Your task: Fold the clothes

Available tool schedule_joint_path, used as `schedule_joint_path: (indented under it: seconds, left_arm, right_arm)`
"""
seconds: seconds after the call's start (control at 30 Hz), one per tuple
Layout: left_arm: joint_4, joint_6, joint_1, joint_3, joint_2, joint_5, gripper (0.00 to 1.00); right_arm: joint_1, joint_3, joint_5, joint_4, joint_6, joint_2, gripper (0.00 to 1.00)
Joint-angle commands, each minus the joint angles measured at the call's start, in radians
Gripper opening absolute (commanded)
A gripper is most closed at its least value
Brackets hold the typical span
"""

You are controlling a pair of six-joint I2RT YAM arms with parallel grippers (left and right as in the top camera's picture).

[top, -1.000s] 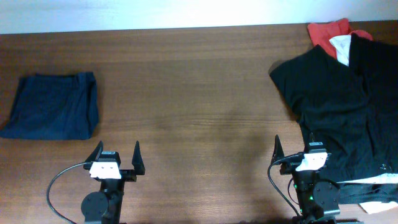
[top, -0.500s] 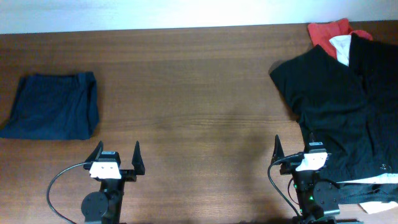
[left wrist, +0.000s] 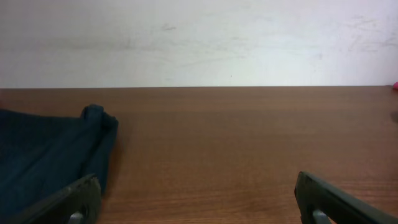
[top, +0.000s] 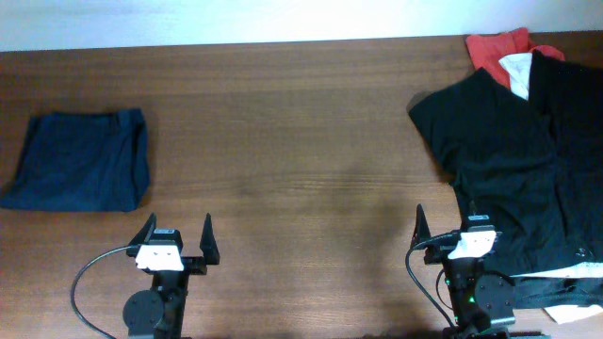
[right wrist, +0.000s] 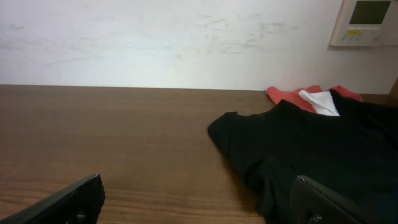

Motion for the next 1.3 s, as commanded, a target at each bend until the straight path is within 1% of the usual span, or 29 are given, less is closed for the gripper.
schedule_joint_path:
  seconds: [0.0,0.47,0.63,0.77,0.9,0.97,1.03,1.13,1.27]
  left_arm:
    - [-0.002,0.016,0.000,-0.006,-0.005,-0.005,0.99]
    - [-0.002,0.016,0.000,-0.006,-0.005,-0.005,0.99]
    - [-0.002,0.015,0.000,-0.006,-0.005,-0.004,0.99]
    - [0.003,0.015,0.000,-0.006,-0.005,-0.003,0.99]
    - [0.001,0.015,0.000,0.007,-0.005,-0.004,0.99]
    - [-0.020,0.015,0.000,0.030,-0.003,-0.004,0.99]
    - [-0.047,0.015,0.000,0.066,0.019,-0.004,0.99]
    - [-0.085,0.015,0.000,0.123,0.079,-0.004,0.99]
    - [-0.100,0.008,0.000,0.211,0.205,0.006,0.99]
  right_arm:
    - [-0.002,-0.005,0.019,-0.007,-0.003,-0.008,0.99]
    - [-0.002,-0.005,0.019,-0.005,-0.003,-0.008,0.99]
    - [-0.002,-0.005,0.010,0.016,-0.001,-0.008,0.99]
    - [-0.002,-0.004,-0.018,0.069,0.028,-0.008,0.99]
    - [-0.002,0.019,-0.011,0.074,0.028,-0.008,0.99]
    - [-0.002,0.044,-0.011,0.050,0.027,0.000,0.99]
    - [-0.002,0.088,-0.010,0.005,0.027,0.020,0.99]
    - [-0.002,0.147,-0.010,-0.010,0.027,0.080,0.99]
    - [-0.002,0.246,-0.011,-0.034,0.028,0.204,0.99]
